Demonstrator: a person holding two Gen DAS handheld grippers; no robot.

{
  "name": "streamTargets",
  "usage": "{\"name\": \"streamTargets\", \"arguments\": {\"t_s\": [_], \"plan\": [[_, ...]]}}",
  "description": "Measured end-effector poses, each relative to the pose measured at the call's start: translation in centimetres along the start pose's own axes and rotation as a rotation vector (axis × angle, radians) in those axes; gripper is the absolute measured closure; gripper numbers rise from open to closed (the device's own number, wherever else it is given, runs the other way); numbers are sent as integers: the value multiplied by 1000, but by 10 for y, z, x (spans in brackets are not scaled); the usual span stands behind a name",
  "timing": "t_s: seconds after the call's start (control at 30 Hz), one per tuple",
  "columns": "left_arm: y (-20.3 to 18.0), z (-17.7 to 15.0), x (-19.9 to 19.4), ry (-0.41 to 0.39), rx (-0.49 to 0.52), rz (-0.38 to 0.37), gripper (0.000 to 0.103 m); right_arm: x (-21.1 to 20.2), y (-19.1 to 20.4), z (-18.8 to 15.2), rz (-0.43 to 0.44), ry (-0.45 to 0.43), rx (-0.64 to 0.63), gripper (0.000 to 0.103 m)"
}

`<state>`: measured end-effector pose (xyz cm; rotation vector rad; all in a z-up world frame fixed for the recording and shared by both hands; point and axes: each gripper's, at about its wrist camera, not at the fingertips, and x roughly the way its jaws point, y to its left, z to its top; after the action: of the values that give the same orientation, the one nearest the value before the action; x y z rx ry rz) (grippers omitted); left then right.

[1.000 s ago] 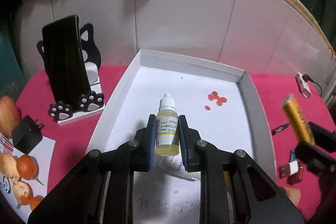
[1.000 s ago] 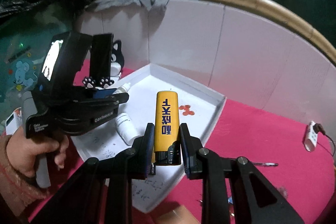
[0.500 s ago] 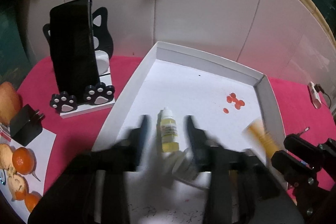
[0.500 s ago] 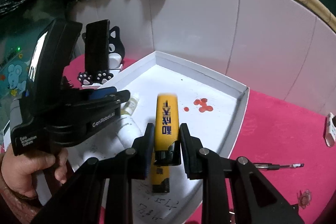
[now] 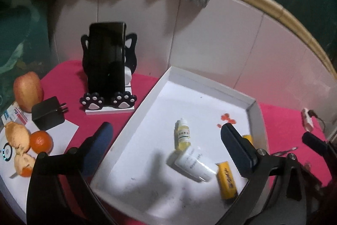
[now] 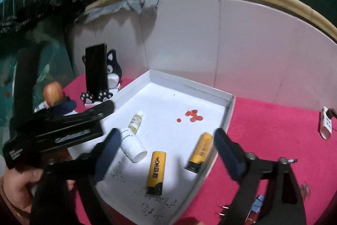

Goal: Organize rigid objects
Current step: 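Carry dropper bottle and lighter into the white tray and release both, then grasp the red stick with the left gripper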

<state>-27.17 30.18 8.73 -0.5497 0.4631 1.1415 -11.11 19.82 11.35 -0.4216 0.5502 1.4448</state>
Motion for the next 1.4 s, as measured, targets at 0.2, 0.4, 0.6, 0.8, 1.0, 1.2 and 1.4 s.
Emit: {"name": "streamTargets", "arguments": {"t_s": [0.2,0.4,0.6,0.8,1.0,1.2,1.4], "plan": [[-8,-6,-26,-38,17,-7,0,-28,-25,-2,-11,-58,83,0],[-21,-10,-33,-45,61,36,0,-45,-41,-6,-33,-84,137,0],[-32,-19,-43,-49,95,25,0,-59,-50,-12,-32,-99,163,0],[-43,-28,-52,-48,123,14,0,-78,-63,-21,-36,-128,205,0],[-55,-48,-67,-46,166,-38,0,-105,-90,-41,-69,-162,261,0],[-82,-88,-77,38,249,-186,0,-124,-132,-79,-167,-137,326,0],[-119,-136,-82,193,321,-334,0,-122,-176,-132,-287,-8,397,0]]}}
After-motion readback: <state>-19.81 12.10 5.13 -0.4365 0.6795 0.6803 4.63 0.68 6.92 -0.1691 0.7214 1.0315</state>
